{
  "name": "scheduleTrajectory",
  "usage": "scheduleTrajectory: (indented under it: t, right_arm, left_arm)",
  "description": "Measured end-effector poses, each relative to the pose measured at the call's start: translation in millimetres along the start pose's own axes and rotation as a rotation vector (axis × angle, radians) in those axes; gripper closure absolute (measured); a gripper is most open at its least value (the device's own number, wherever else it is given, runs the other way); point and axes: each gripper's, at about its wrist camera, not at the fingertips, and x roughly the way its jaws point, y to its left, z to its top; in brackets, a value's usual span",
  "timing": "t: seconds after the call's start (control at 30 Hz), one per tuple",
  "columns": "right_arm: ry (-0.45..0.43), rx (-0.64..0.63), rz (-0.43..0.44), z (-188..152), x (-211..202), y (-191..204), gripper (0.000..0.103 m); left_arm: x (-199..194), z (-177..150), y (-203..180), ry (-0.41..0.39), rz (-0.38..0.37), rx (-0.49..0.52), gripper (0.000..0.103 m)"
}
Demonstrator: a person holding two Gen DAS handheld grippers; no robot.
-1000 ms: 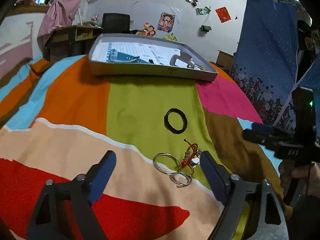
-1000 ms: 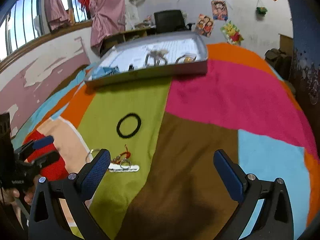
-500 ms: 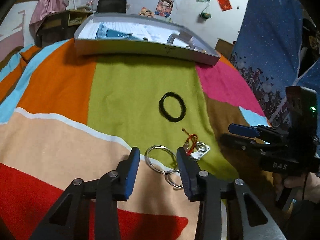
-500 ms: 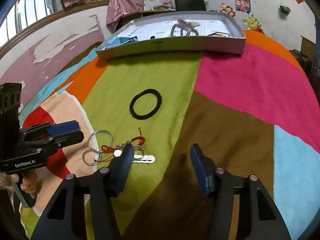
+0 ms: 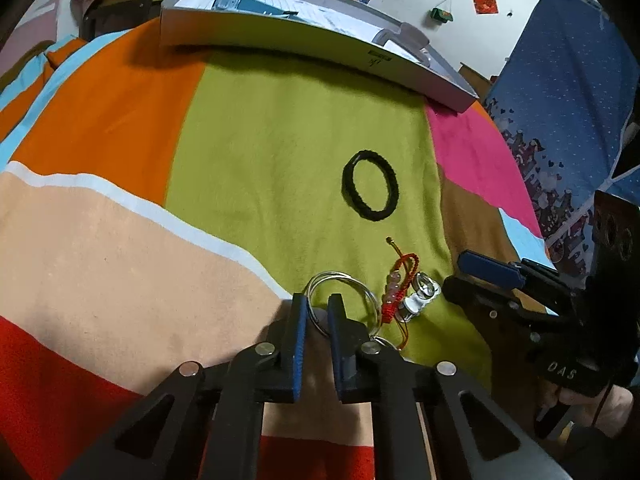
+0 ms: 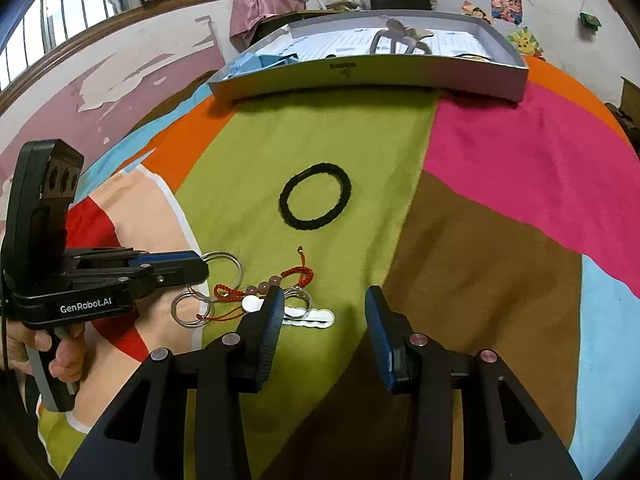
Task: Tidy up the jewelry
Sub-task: 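Grasp the silver keyrings with red cord with the left gripper while the right gripper reaches the white tag, then carry the silver ring with the left gripper toward the tray while the right gripper carries another ring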
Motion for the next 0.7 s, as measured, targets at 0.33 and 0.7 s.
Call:
scheduleTrajectory:
  t: [0.33, 0.7]
  right_arm:
    - [0.061, -0.064, 0.004, -0.2, 19.6, 14.6, 0.073]
    - [0.053, -0.042, 0.038, 3.8, 19.5, 11.2, 0.085]
  left_arm:
    - [10.9, 5.5, -0.8, 0.043, 0.031, 0.012, 0.097]
    - [-5.8, 1.2, 11.7, -0.011, 0.001, -0.019, 0.1]
